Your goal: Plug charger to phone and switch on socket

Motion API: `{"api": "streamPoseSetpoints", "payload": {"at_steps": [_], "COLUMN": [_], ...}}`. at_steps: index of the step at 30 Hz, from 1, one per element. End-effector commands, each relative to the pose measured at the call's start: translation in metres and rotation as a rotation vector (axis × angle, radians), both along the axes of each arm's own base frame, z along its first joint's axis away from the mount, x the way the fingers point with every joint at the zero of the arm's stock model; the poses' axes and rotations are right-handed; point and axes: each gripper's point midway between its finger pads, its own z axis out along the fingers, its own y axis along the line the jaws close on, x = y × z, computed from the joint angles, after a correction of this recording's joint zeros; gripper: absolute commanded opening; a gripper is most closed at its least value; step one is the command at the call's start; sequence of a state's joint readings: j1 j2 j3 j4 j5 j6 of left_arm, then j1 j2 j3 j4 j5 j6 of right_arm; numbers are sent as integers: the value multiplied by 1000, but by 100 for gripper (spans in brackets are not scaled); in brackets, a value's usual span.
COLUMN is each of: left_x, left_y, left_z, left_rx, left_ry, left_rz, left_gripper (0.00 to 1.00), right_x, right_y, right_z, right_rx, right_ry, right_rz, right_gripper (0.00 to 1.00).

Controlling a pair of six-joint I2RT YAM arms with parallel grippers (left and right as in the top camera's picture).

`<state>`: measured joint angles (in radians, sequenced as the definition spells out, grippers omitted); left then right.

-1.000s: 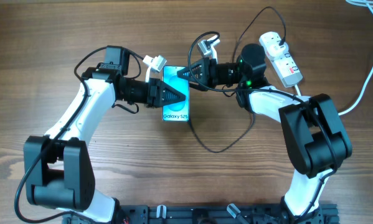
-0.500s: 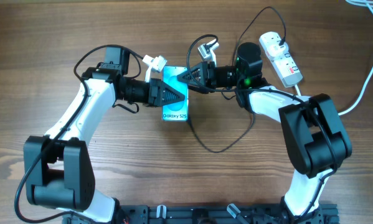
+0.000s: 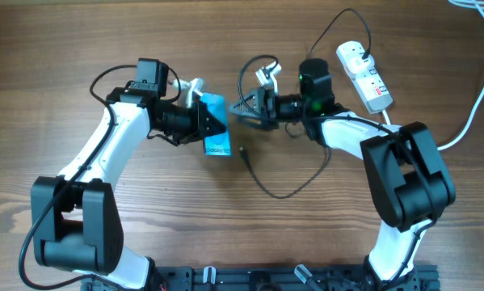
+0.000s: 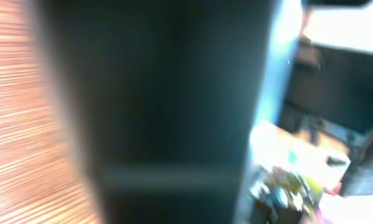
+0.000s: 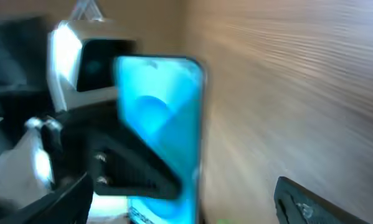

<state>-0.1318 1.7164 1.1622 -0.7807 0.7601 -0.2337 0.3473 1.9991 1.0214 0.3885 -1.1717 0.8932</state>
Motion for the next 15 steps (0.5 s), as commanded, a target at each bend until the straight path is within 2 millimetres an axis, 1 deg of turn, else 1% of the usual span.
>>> {"api": "streamPoseSetpoints", "payload": {"at_steps": [1,6,10,12,15], "left_x": [9,8,3,-2,-11], "left_y": [34,48,61,66,79], "left_z": [-18,-29,-40,-49,-69], "left_rx": [227,317,402,455,599], "left_ry": [59,85,115,136,189], "left_rz": [193,235,253,249,266], "left_gripper": [4,4,4,4,4], "right_x": [4,-14,-21,-24,-26], "right_y": [-14,-25,-31,-34,-43], "right_z": [-43,-68,-79,-84,-96], "right_rx": [-170,-271,-327,-357,-427], "right_ry": [-83,-18,16,36,44], "right_rz": [-49,-19,-17,-23,-35], "right_gripper": [93,93,94,95,96]}}
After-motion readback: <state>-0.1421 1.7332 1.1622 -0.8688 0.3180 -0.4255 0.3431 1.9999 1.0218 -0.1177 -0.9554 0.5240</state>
